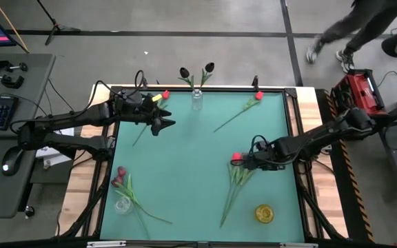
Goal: Sort flowers into vase by color
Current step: Put the black tulip into the top transparent vase
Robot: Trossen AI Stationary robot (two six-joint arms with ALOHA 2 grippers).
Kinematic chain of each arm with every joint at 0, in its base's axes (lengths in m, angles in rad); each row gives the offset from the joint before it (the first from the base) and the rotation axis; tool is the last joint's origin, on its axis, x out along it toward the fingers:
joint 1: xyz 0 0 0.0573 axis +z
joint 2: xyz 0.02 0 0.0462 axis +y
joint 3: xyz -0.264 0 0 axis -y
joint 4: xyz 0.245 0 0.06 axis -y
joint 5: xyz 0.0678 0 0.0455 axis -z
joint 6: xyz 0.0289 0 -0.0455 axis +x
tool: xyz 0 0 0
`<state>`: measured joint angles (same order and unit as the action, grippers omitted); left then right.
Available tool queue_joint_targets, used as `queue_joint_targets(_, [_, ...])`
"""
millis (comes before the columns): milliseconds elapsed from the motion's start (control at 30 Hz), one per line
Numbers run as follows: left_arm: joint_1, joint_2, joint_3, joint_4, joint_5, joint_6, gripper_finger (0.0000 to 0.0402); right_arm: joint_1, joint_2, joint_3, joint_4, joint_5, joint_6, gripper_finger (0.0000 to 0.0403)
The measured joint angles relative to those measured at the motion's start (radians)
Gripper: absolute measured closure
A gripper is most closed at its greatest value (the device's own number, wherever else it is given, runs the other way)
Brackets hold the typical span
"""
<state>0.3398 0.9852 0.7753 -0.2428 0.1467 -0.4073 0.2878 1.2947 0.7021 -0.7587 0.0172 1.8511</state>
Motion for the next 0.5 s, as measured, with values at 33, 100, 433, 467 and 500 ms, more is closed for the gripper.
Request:
queue_joint_targets(33, [0.000, 0.000, 0.000, 0.000, 0.000, 0.000, 0.0126, 0.000, 0.008, -0.009, 0.033, 0.000, 0.011, 0.0094])
queue_joint_targets(100, [0.000, 0.000, 0.000, 0.000, 0.000, 0.000, 0.0126, 0.000, 0.024, -0.030, 0.093, 0.000, 0.036, 0.0094])
queue_joint_targets(433, [0.000, 0.000, 0.000, 0.000, 0.000, 0.000, 0.0126, 0.000, 0.068, -0.040, 0.122, -0.002, 0.089, 0.0094])
queue_joint_targets(467, [0.000, 0.000, 0.000, 0.000, 0.000, 0.000, 0.0126, 0.000, 0.068, -0.040, 0.117, -0.002, 0.098, 0.0094])
queue_joint_targets(500, [0.000, 0.000, 0.000, 0.000, 0.000, 0.000, 0.0126, 0.000, 0.068, -0.040, 0.109, -0.003, 0.111, 0.0094])
